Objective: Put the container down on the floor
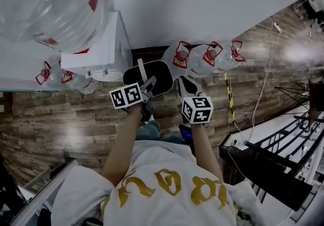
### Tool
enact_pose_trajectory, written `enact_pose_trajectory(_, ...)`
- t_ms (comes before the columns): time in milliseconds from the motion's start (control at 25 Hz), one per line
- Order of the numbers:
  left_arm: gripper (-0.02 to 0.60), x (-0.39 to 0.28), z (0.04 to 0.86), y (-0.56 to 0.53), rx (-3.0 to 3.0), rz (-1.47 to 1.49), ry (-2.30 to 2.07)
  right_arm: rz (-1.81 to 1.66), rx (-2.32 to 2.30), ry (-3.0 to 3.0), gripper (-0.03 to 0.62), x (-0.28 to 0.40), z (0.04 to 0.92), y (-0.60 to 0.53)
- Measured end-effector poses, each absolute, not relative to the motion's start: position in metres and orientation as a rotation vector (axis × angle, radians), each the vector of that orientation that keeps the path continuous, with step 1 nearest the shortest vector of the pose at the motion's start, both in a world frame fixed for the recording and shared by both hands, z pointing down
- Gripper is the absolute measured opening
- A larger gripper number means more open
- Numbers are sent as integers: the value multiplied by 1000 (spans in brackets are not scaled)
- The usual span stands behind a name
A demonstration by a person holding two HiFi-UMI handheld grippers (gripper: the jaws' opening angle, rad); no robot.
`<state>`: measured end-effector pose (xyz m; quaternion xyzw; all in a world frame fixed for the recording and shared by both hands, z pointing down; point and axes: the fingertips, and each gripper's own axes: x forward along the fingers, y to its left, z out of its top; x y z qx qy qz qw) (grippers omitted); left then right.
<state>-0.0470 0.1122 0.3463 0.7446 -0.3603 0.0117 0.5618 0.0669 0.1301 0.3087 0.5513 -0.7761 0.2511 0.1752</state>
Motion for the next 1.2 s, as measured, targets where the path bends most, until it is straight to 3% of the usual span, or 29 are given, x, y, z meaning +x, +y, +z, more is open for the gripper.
enact_pose_trajectory(1200,72,-28,410,33,1646,101,-893,771,1359,-2250,29,72,365,17)
